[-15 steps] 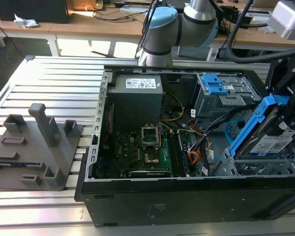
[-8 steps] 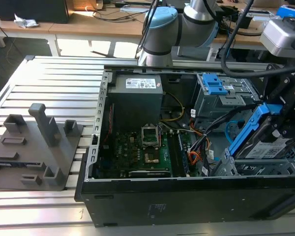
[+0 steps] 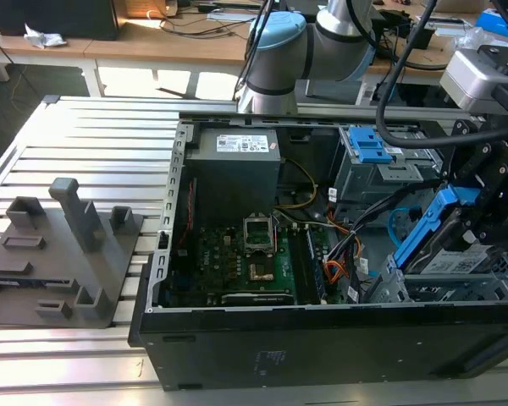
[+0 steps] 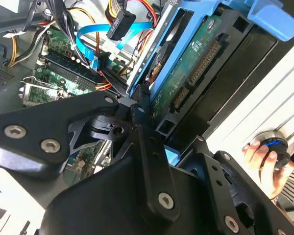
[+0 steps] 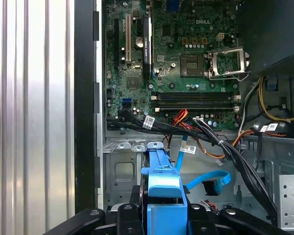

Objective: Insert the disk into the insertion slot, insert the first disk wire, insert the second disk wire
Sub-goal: 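Insert the disk into the insertion slot, then insert the first disk wire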

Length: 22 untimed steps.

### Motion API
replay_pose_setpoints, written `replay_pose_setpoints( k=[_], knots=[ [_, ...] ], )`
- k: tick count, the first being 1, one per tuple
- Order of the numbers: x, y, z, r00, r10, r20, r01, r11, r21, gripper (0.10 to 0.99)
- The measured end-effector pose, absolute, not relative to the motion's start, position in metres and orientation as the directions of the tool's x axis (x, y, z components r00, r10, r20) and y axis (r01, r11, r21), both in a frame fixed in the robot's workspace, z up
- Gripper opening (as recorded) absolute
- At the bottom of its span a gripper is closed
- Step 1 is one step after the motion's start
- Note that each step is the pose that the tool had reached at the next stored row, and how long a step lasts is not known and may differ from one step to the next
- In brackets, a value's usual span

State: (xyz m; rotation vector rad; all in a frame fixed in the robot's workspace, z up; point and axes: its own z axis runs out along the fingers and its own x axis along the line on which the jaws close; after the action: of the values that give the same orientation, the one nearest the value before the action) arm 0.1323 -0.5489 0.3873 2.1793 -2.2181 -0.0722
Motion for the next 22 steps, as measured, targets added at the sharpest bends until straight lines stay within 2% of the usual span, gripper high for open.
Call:
replay_pose_setpoints(
  k=[3,4,6,7,8,9,10,11,12,22],
  knots=[
    [0.1323,-0.5489,0.3873,-0.018,-1.0,-0.01,-0.998,0.017,0.055,0.373],
    [0.1323,-0.5488,0.3872,-0.018,-1.0,-0.01,-0.998,0.017,0.055,0.435],
    [0.1323,-0.5488,0.3872,-0.018,-1.0,-0.01,-0.998,0.017,0.055,0.435],
    [0.1323,-0.5489,0.3872,-0.018,-1.0,-0.01,-0.998,0.017,0.055,0.42],
    [0.1323,-0.5489,0.3872,-0.018,-1.0,-0.01,-0.998,0.017,0.055,0.357],
    [0.1323,-0.5489,0.3872,-0.018,-1.0,-0.01,-0.998,0.017,0.055,0.231],
    [0.1323,-0.5489,0.3872,-0.018,-1.0,-0.01,-0.998,0.017,0.055,0.173],
    [0.1323,-0.5489,0.3871,-0.018,-1.0,-0.01,-0.998,0.017,0.055,0.173],
    [0.1323,-0.5489,0.3871,-0.018,-1.0,-0.01,-0.998,0.017,0.055,0.106],
    [0.1323,-0.5489,0.387,-0.018,-1.0,-0.01,-0.998,0.017,0.055,0.106]
  ],
)
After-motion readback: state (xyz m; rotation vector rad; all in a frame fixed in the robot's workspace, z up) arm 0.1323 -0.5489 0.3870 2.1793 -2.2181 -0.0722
